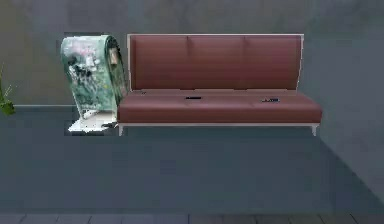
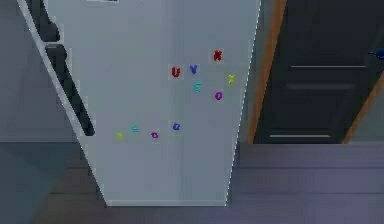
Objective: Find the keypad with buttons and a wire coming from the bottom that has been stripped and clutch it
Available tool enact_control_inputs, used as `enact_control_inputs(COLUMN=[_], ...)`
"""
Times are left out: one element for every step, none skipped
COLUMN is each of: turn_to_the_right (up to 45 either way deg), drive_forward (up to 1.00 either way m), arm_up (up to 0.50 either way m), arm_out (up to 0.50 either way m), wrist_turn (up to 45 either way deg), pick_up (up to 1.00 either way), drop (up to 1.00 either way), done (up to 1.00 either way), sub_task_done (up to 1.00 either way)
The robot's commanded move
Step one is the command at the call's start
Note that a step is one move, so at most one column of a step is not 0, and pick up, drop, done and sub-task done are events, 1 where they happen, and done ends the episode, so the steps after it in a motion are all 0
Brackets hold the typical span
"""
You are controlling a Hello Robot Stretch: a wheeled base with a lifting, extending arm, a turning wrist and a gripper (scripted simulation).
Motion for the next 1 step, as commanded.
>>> enact_control_inputs(turn_to_the_right=[45.0], drive_forward=[0.0], arm_up=[0.0], arm_out=[0.0], wrist_turn=[0.0], pick_up=[0.0], drop=[0.0], done=[0.0], sub_task_done=[0.0])
